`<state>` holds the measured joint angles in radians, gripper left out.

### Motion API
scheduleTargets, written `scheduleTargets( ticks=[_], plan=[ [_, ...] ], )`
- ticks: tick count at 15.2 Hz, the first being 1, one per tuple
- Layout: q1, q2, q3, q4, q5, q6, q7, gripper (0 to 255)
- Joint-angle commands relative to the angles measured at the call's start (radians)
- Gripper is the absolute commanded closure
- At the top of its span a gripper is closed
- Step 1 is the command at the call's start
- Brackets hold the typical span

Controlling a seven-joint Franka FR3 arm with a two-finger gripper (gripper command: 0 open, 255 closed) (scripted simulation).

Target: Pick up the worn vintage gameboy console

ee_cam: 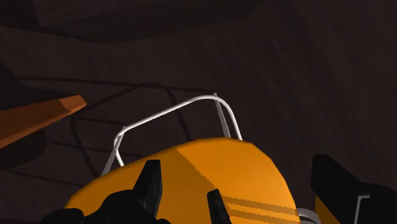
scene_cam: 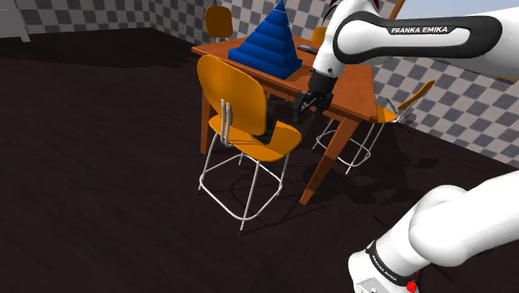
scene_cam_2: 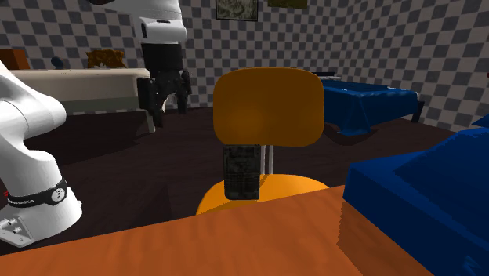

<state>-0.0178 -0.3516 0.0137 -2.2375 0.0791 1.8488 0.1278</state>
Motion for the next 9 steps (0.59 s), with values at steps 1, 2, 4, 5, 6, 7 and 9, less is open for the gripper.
scheduleTargets(
  ticks=[1, 2, 4, 5, 6, 7, 9],
  plan=[
    [-0.002, 0.070, 0.004, 0.040, -0.009, 0.042, 0.009, 0],
    [-0.003, 0.106, 0.007, 0.062, -0.014, 0.060, 0.014, 0],
    [-0.005, 0.178, 0.010, 0.110, -0.025, 0.094, 0.025, 0],
    [-0.006, 0.214, 0.011, 0.135, -0.031, 0.110, 0.031, 0],
    [-0.006, 0.250, 0.013, 0.163, -0.037, 0.123, 0.037, 0],
    [-0.007, 0.286, 0.014, 0.191, -0.044, 0.136, 0.043, 0],
    [-0.007, 0.359, 0.014, 0.252, -0.057, 0.157, 0.055, 0]
  ],
)
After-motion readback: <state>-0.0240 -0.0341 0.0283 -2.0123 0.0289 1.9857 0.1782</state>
